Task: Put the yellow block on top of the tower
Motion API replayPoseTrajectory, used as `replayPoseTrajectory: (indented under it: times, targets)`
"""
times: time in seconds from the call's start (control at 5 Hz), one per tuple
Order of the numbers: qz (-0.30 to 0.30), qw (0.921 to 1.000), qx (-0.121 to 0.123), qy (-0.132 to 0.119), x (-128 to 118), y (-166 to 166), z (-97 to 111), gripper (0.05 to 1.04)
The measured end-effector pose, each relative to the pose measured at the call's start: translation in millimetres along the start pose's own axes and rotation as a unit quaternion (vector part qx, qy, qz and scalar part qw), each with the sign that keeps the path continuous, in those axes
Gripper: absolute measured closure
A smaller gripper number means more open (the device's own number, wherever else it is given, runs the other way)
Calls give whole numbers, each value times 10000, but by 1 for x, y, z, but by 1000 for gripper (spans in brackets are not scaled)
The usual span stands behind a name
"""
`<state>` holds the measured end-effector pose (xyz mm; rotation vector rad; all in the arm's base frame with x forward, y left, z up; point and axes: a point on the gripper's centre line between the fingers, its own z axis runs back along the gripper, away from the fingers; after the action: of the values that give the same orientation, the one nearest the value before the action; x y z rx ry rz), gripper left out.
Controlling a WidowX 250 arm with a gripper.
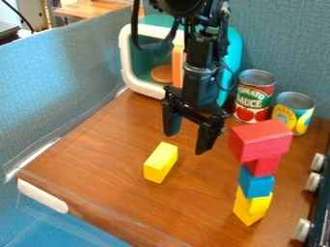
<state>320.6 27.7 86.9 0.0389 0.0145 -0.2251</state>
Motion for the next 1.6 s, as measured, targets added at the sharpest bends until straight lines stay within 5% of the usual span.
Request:
replayPoseTrajectory:
  times: [1.0, 1.6]
  targets:
    - [714, 9954, -373, 511, -31, 56, -43, 84]
    - [923, 9943, -441, 296, -6, 43, -69, 137]
